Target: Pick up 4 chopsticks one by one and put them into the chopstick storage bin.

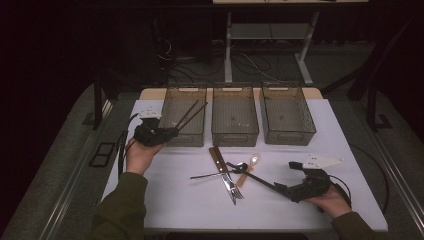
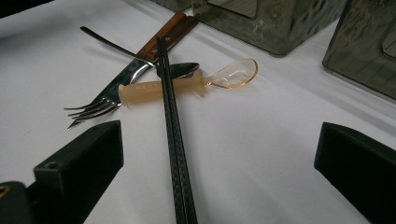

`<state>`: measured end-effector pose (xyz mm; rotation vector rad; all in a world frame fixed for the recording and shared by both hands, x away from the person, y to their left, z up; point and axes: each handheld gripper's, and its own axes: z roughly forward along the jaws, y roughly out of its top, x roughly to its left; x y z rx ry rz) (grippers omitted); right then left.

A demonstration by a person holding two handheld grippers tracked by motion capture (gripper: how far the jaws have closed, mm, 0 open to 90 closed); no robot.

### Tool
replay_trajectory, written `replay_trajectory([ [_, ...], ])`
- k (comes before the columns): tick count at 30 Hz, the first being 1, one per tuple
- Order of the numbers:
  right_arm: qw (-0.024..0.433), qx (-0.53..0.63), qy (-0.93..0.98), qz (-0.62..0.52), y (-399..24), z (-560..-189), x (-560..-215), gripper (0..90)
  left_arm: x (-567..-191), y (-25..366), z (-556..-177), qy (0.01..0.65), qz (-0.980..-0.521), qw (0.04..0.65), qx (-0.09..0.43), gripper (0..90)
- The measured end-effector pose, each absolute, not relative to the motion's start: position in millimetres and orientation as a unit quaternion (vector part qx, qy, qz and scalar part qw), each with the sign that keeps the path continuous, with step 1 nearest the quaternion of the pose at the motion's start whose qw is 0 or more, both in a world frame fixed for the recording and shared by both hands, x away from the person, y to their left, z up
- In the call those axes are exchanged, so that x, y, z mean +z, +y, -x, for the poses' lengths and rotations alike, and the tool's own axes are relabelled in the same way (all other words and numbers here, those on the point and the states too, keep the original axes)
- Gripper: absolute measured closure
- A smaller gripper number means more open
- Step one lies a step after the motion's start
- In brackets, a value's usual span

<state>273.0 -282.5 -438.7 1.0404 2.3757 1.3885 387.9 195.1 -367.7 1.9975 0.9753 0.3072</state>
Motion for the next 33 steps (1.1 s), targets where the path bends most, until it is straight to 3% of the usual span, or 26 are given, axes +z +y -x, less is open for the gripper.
replay_trajectory([
  [24, 0.097, 0.480, 0.792, -0.364, -287.0, -271.0, -437.2, 1.1, -360.1, 184.4, -463.4, 0.425, -0.795, 0.411, 0.132, 84.8],
  [33, 0.095, 0.484, 0.789, -0.368, -289.1, -270.6, -437.4, 1.1, -374.4, 178.0, -486.3, 0.444, -0.796, 0.389, 0.133, 84.7],
])
